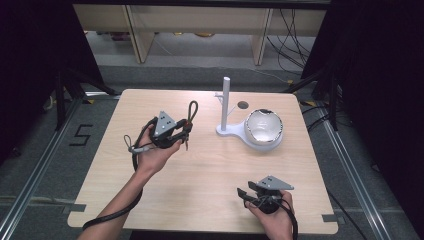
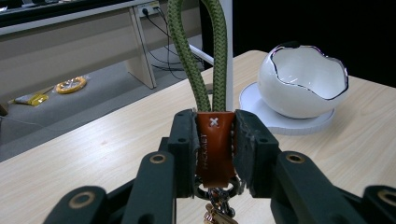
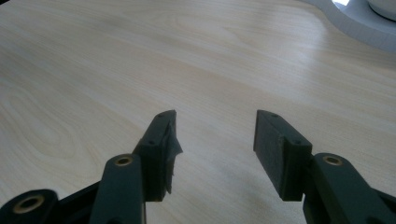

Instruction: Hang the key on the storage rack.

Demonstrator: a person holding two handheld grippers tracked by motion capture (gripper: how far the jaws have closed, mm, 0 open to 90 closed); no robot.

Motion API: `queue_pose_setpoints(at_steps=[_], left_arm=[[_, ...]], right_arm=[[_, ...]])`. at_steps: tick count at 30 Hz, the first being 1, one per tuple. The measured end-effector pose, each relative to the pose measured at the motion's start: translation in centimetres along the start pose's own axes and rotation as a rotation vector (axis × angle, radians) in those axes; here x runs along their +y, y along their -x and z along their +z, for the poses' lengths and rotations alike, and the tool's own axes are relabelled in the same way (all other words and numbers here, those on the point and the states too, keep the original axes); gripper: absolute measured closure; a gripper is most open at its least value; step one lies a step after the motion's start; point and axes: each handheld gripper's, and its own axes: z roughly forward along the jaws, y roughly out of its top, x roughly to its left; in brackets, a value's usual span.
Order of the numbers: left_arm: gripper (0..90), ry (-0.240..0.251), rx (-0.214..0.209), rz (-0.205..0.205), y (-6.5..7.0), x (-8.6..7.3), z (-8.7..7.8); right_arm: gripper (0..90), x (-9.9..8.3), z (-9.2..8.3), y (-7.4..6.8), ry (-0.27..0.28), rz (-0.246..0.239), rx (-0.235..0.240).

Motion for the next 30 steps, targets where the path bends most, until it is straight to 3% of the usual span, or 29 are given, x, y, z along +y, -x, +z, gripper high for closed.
queue_pose_setpoints(at_steps=[30], left_arm=[[68.7,-0.018,-0.014,0.016,0.6,1.4,2.0]], right_arm=[[50.0,0.1,-0.1,0.1,-0.012,-0.005,-0.004]])
